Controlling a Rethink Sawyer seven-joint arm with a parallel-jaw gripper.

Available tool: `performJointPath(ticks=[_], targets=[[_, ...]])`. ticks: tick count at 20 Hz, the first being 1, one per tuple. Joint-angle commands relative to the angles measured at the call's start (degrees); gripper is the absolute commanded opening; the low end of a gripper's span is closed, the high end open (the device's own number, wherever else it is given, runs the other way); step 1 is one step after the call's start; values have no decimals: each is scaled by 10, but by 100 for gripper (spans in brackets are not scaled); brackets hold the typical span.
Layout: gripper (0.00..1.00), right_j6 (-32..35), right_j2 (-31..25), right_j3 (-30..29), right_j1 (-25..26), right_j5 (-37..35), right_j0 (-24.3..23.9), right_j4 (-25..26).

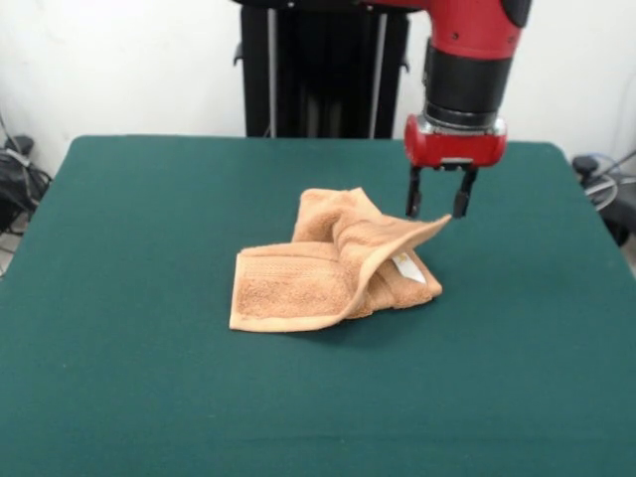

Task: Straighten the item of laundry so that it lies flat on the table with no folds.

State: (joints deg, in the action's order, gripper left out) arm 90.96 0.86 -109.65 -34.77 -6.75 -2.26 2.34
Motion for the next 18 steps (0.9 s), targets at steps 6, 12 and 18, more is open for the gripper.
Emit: performJointPath(ticks=[6,12,18], targets=[[100,97,-14,48,25,-30,3,-25],[100,82,-28,64,26,-51,-12,-23],[100,66,-55,62,35,-42,-44,-8]])
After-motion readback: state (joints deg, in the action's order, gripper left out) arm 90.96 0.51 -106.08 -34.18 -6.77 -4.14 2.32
